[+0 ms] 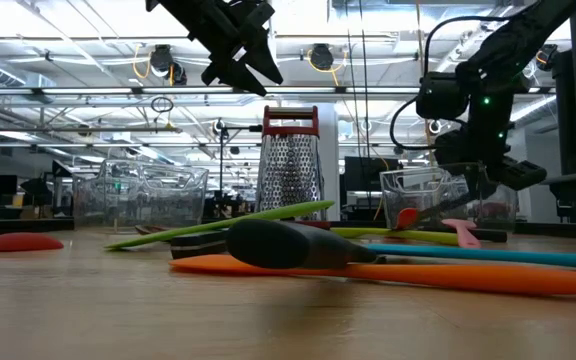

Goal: Pick & Place Kitchen Items
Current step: Put the bottom black kitchen knife into the top right transparent bin, then put the green spatula into the bottom transparent bin

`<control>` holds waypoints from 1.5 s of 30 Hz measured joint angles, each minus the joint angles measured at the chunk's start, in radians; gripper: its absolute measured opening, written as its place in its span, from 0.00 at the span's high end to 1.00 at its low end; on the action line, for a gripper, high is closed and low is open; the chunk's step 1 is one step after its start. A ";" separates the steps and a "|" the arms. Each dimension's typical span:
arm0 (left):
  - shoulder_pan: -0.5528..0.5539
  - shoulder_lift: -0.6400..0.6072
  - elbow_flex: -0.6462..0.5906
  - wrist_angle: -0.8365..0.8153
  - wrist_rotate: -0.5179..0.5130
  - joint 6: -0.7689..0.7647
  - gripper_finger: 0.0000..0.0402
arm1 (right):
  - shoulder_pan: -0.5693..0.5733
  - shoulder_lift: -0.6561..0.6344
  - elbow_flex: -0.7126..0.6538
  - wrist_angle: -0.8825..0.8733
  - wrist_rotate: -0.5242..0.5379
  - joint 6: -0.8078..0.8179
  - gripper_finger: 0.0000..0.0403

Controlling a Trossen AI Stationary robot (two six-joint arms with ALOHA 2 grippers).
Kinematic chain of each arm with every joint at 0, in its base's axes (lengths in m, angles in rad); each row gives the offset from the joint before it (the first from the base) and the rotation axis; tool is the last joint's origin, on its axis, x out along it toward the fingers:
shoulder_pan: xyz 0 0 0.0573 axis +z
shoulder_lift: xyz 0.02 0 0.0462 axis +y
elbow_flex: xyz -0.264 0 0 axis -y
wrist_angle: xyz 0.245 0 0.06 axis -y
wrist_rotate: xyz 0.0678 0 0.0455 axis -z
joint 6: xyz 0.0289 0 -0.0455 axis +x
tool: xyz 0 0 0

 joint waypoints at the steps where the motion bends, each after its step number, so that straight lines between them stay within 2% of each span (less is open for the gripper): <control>1: 0.000 0.000 0.000 0.000 0.000 0.002 0.40 | 0.000 0.000 -0.004 0.004 0.000 0.000 0.78; 23: 0.000 0.000 0.000 0.000 0.000 0.001 0.40 | 0.001 -0.016 -0.042 0.079 0.009 -0.001 0.70; 34: 0.000 0.000 0.000 0.005 0.000 -0.020 0.40 | 0.019 -0.108 -0.043 0.126 0.172 -0.115 0.70; 39: -0.002 0.000 0.000 0.005 0.004 -0.020 0.40 | 0.076 -0.198 -0.043 0.131 0.219 -0.124 0.71; 45: -0.014 0.000 0.000 0.004 0.070 -0.037 0.40 | 0.167 -0.318 -0.043 0.131 0.295 -0.076 0.71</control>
